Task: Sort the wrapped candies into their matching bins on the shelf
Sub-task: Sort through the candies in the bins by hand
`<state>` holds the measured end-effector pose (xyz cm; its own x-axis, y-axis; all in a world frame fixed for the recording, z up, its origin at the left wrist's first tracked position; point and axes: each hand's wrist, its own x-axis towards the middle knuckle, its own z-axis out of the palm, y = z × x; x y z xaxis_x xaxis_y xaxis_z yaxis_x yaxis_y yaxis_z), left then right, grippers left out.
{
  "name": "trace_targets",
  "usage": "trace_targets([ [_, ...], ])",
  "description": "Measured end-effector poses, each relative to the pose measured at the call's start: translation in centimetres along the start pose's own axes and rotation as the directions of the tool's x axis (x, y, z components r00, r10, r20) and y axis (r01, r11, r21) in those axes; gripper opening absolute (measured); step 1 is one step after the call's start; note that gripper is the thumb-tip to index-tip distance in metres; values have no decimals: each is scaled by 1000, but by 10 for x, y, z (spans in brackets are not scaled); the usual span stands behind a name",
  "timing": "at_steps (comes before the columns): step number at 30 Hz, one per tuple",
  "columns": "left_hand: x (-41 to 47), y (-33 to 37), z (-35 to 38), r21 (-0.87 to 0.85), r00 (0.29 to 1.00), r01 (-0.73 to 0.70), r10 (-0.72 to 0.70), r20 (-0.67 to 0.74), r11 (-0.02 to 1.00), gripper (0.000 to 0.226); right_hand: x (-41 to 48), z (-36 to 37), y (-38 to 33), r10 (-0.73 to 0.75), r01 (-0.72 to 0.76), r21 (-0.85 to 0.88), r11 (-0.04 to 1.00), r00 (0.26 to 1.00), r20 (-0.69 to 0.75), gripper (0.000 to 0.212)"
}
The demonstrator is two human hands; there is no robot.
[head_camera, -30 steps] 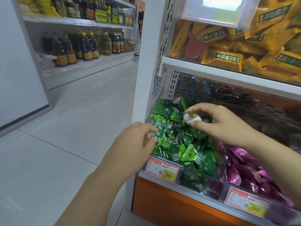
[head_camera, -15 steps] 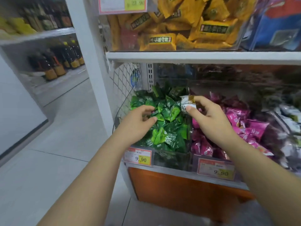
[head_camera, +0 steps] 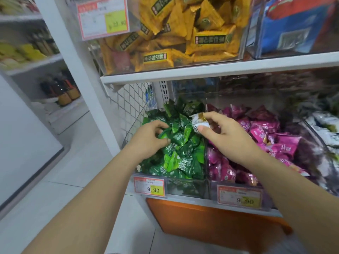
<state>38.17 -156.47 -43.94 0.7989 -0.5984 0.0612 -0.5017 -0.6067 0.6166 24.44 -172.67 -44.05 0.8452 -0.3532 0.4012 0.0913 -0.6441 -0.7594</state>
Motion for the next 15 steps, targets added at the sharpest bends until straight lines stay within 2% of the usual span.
trace_targets([
  [4, -13, -4, -18, 55, 982, -29, 39, -185, 998, 35, 0, 1, 3, 17, -17, -18, 1000, 1000, 2, 32],
  [5, -16, -4, -21, 113, 982, -36, 57, -181, 993, 36, -1, 1, 3, 17, -17, -20, 1000, 1000, -2, 33],
  [7, -19, -4, -21, 327, 995, -31, 61, -82, 944, 39, -1, 1, 2, 16, -16, -27, 999, 1000, -3, 33],
  [9, -19, -1, -16, 555, 1000, -24, 16, 19, 832, 44, -2, 2, 2, 12, -12, -33, 999, 1000, 2, 34],
  [11, -16, 9, -14, 658, 999, -42, 48, 9, 752, 39, -2, 2, 3, 12, -12, -40, 999, 1000, 4, 35],
  [13, -8, 17, -15, 602, 988, -100, 149, -31, 792, 31, -3, 1, 2, 11, -10, -43, 999, 1000, 6, 35],
  [15, 2, 22, -14, 404, 988, -152, 153, 30, 902, 29, -2, 1, 2, 4, -3, -40, 999, 1000, 15, 34],
])
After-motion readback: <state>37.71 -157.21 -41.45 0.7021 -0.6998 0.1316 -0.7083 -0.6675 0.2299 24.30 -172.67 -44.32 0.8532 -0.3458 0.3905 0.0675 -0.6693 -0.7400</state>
